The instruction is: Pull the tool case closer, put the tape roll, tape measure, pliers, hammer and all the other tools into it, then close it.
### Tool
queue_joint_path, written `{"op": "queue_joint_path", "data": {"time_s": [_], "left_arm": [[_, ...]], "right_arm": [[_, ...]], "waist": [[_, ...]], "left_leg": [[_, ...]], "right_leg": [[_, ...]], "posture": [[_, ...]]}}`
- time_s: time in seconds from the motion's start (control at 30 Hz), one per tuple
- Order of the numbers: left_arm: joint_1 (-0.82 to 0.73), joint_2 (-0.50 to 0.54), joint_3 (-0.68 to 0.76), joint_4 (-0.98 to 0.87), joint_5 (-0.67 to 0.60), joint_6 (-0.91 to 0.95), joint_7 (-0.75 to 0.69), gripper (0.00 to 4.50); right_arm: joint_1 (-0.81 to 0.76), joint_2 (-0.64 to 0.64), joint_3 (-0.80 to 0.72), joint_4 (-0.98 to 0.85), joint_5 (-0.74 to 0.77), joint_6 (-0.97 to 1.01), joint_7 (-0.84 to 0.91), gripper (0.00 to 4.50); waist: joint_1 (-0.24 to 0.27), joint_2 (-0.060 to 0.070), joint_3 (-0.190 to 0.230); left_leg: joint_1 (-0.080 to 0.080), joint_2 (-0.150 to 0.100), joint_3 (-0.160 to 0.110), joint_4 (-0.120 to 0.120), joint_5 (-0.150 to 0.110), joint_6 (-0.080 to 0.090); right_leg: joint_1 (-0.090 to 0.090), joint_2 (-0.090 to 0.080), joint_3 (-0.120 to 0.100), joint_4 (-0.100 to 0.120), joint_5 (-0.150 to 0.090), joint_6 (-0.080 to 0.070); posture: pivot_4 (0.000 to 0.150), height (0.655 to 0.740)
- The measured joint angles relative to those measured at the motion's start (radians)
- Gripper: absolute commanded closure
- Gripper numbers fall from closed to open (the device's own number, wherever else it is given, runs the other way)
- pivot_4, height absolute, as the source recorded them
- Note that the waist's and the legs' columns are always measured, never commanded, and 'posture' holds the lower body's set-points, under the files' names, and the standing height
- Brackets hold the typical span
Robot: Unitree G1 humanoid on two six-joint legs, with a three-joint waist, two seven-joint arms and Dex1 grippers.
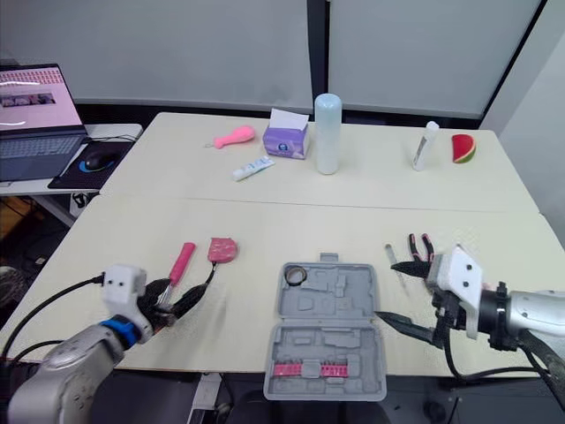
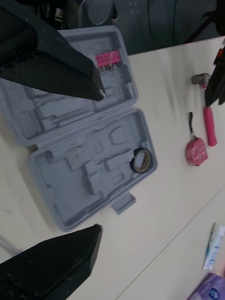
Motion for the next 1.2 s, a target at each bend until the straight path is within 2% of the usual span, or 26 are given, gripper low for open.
{"op": "queue_joint_path", "data": {"time_s": [0.17, 0.33, 0.53, 1.07, 1.2], "left_arm": [[-0.153, -0.075, -0.082, 0.087, 0.049, 0.070, 0.119, 0.01], [-0.274, -0.098, -0.158, 0.219, 0.117, 0.110, 0.182, 0.01], [-0.344, -0.098, -0.192, 0.291, 0.173, 0.123, 0.206, 0.01], [-0.320, -0.136, -0.182, 0.232, 0.202, 0.171, 0.264, 0.01], [-0.320, -0.144, -0.164, 0.227, 0.201, 0.187, 0.280, 0.86]], "right_arm": [[-0.118, 0.009, 0.081, 0.002, 0.018, 0.060, -0.030, 0.00], [-0.173, 0.025, 0.118, 0.005, 0.037, 0.098, -0.051, 0.00], [-0.187, 0.028, 0.119, 0.004, 0.040, 0.123, -0.065, 0.00], [-0.209, 0.029, 0.119, -0.011, 0.077, 0.146, -0.070, 0.00], [-0.217, 0.029, 0.119, -0.011, 0.077, 0.146, -0.069, 0.00]], "waist": [[-0.002, 0.000, 0.000], [-0.004, 0.000, 0.000], [-0.003, 0.000, 0.000], [-0.004, 0.000, 0.000], [-0.004, 0.000, 0.000]], "left_leg": [[0.000, 0.000, 0.000, 0.000, 0.000, 0.000], [0.000, 0.000, 0.000, 0.000, 0.000, 0.000], [0.000, 0.001, 0.000, 0.000, 0.000, 0.000], [0.000, 0.001, 0.001, 0.000, 0.000, 0.000], [0.000, 0.001, 0.001, 0.000, 0.000, 0.000]], "right_leg": [[-0.001, 0.000, 0.000, 0.001, 0.000, 0.000], [-0.001, 0.000, 0.001, 0.001, 0.000, 0.000], [-0.002, 0.000, 0.001, 0.001, 0.000, 0.000], [-0.002, 0.000, 0.001, 0.001, 0.000, 0.000], [-0.002, 0.000, 0.001, 0.001, 0.000, 0.000]], "posture": [[0.150, 0.7075], [0.150, 0.7075], [0.150, 0.7075], [0.150, 0.7075], [0.150, 0.7075]]}}
